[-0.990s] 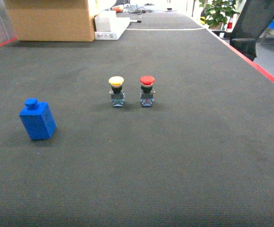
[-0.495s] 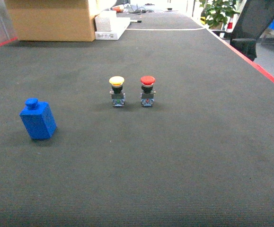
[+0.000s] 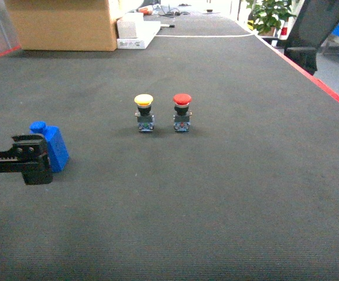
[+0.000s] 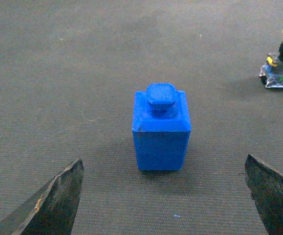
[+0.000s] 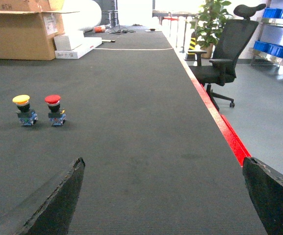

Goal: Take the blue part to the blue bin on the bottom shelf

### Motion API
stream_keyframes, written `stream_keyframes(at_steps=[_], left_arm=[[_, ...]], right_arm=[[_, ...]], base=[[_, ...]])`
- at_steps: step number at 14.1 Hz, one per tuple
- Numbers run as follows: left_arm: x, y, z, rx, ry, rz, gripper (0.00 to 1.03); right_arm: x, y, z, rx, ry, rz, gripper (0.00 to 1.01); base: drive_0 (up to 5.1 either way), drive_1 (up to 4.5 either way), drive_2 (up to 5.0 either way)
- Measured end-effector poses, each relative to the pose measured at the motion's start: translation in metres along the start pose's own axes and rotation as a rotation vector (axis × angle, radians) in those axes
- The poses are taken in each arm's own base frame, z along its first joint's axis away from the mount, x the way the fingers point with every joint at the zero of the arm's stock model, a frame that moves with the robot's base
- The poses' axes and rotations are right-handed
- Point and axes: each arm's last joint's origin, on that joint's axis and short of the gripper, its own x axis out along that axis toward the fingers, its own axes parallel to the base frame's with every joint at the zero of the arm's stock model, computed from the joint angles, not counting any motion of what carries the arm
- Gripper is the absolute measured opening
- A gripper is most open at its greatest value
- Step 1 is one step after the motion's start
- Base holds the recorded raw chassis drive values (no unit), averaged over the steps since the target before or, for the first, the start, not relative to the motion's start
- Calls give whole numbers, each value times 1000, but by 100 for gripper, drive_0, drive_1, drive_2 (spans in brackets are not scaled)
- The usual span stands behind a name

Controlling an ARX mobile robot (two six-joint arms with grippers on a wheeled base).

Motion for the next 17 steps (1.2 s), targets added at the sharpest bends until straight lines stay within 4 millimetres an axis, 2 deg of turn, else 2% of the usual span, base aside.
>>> stream_keyframes(at_steps=[4, 8, 10, 15, 16, 17], left_arm=[[51, -6, -5, 17, 23, 7, 98], [83, -9, -8, 34, 30, 34, 98], [92, -9, -10, 41, 32, 57, 98], [100, -8, -11, 23, 32, 80, 98], [101, -8, -12, 23, 36, 83, 96], [101, -8, -13, 24, 41, 89, 83]], right_arm=[[0, 0, 0, 0, 0, 0, 98], [0, 0, 0, 0, 0, 0, 98], [0, 0, 0, 0, 0, 0, 98], [0, 0, 0, 0, 0, 0, 98], [0, 0, 0, 0, 0, 0, 98], [0, 0, 0, 0, 0, 0, 98]], base=[[0, 0, 0], [0, 0, 0], [0, 0, 0], [0, 0, 0], [0, 0, 0], [0, 0, 0]])
